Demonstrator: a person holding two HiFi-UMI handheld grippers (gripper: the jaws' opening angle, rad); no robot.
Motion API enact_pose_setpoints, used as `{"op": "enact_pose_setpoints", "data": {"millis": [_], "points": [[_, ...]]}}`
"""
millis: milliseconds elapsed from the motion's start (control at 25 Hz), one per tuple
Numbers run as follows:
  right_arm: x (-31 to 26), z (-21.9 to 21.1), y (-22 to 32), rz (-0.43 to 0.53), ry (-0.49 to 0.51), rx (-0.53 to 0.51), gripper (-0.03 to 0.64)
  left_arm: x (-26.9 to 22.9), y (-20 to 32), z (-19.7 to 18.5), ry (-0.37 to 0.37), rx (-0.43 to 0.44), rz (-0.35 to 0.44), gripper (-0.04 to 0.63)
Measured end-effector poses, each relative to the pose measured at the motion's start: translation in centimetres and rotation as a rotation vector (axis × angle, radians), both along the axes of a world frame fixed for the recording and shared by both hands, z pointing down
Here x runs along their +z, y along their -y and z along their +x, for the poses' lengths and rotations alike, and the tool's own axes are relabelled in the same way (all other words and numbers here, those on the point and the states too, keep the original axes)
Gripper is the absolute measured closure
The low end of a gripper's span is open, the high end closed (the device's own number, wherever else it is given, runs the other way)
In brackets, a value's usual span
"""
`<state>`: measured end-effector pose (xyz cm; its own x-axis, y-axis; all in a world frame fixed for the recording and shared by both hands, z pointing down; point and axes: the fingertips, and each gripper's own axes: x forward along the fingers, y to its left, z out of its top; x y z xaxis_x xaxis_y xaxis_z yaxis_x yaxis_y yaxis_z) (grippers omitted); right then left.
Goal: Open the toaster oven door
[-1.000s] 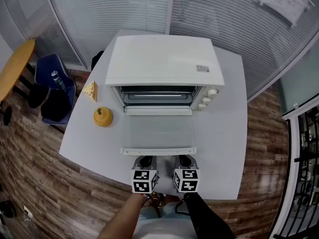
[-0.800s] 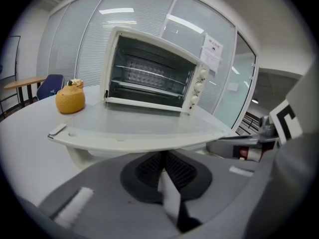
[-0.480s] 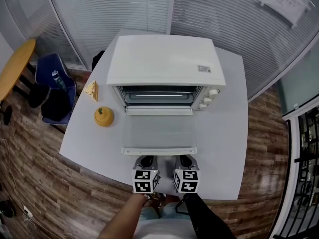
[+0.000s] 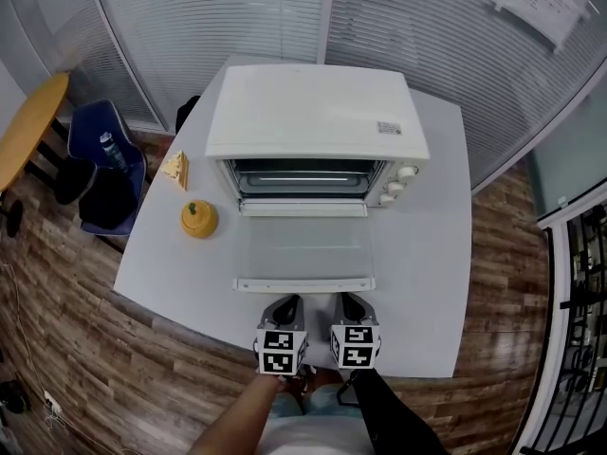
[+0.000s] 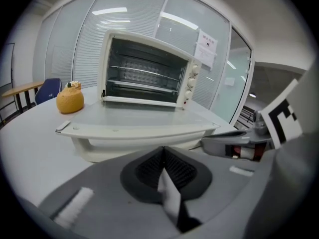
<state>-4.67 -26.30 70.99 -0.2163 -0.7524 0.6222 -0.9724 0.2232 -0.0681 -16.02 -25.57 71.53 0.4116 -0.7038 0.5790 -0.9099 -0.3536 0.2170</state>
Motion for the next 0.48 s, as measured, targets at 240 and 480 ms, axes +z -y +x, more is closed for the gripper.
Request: {"op": "enact_pose_setpoints", "data": {"millis": [240,480], "points": [[-0.5,0.3,-0.5,0.015,0.018,0.016,0.612,0.1,-0.8,-0.1,-0.005,0.011,-0.012,0.538],[-2.7,0.5,-1.1,0.066,0.019,0.032,0.612,-1.4,-1.6,-0.2,-0.014,0.025,0.023,0.538]]}}
